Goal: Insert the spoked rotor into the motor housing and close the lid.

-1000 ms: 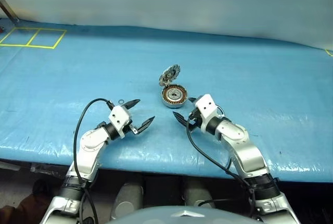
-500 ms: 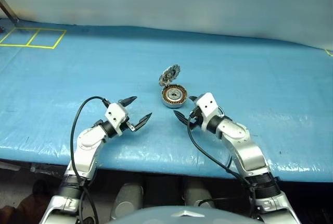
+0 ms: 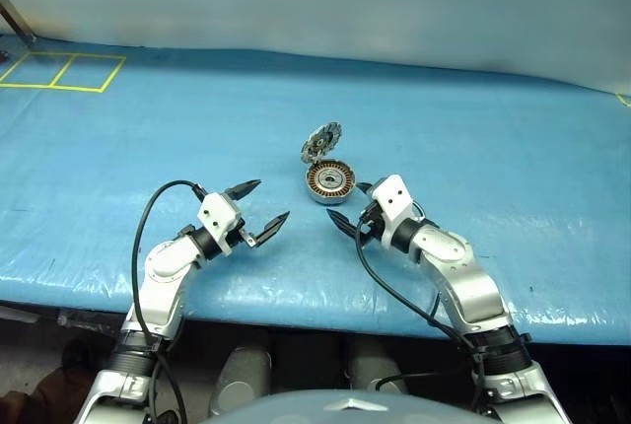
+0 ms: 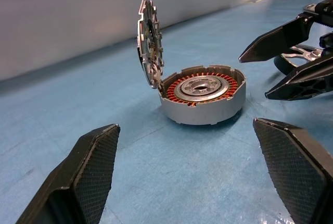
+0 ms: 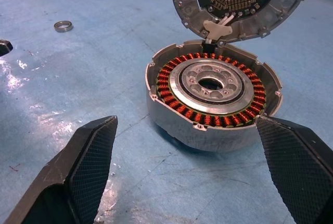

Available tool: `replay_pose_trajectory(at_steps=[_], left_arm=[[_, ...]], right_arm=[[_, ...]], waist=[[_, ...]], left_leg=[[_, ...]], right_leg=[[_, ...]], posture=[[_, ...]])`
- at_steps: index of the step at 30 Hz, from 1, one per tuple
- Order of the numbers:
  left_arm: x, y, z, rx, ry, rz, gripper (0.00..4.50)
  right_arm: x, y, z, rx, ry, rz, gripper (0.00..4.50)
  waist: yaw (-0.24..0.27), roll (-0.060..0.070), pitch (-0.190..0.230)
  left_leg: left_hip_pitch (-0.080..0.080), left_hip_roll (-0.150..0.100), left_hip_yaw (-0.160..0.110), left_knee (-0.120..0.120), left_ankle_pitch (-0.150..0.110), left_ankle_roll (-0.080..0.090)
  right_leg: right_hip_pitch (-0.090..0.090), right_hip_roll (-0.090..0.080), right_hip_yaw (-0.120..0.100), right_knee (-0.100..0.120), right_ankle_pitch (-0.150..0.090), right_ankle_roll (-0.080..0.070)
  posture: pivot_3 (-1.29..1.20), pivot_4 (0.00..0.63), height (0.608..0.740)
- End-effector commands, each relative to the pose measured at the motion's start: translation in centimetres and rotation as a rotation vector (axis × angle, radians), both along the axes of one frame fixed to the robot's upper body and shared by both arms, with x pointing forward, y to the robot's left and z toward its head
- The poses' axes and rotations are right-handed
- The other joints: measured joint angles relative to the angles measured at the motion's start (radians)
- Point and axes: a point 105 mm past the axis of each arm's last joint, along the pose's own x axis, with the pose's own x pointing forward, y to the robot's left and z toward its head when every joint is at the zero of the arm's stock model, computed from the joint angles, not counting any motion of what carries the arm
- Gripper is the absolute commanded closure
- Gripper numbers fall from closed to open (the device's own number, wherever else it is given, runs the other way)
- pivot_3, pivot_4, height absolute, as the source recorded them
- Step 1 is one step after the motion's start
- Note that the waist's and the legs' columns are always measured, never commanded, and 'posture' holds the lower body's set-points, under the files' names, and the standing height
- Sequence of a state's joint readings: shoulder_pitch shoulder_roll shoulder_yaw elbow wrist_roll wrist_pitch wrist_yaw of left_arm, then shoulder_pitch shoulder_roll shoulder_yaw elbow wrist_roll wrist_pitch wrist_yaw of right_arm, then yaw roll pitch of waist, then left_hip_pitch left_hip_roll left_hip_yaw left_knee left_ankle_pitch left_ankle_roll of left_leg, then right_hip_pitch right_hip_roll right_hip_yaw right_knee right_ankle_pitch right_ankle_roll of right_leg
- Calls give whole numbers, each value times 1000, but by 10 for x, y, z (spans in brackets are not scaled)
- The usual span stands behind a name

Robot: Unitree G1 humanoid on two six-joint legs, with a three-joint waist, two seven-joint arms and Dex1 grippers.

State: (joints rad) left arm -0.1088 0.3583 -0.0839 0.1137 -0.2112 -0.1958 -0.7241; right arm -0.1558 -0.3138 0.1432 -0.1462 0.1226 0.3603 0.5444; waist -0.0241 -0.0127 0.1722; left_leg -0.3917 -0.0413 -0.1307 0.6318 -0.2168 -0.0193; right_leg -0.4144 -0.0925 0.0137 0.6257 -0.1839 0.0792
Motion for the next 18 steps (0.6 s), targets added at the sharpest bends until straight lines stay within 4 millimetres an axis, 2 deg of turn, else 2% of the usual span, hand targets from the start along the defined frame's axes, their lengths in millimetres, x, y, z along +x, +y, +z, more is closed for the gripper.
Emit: replay_pose_trajectory(at_steps=[1, 5, 18], left_arm=[[1, 1, 16, -18, -52, -7, 0], [1, 1, 18, -23, -52, -10, 0], [0, -1, 19, -39, -44, -12, 0]], right_arm=[[2, -2, 18, 25, -59, -7, 15], [6, -6, 19, 15, -70, -43, 15], [2, -2, 20, -6, -68, 9, 15]], waist=[[0, 0, 0], [0, 0, 0], [0, 0, 0]], left_leg=[[0, 0, 0, 0, 0, 0], [0, 0, 0, 0, 0, 0], [0, 0, 0, 0, 0, 0]], right_leg=[[0, 0, 0, 0, 0, 0], [0, 0, 0, 0, 0, 0], [0, 0, 0, 0, 0, 0]], posture=[[0, 150, 740], [0, 150, 740], [0, 150, 740]])
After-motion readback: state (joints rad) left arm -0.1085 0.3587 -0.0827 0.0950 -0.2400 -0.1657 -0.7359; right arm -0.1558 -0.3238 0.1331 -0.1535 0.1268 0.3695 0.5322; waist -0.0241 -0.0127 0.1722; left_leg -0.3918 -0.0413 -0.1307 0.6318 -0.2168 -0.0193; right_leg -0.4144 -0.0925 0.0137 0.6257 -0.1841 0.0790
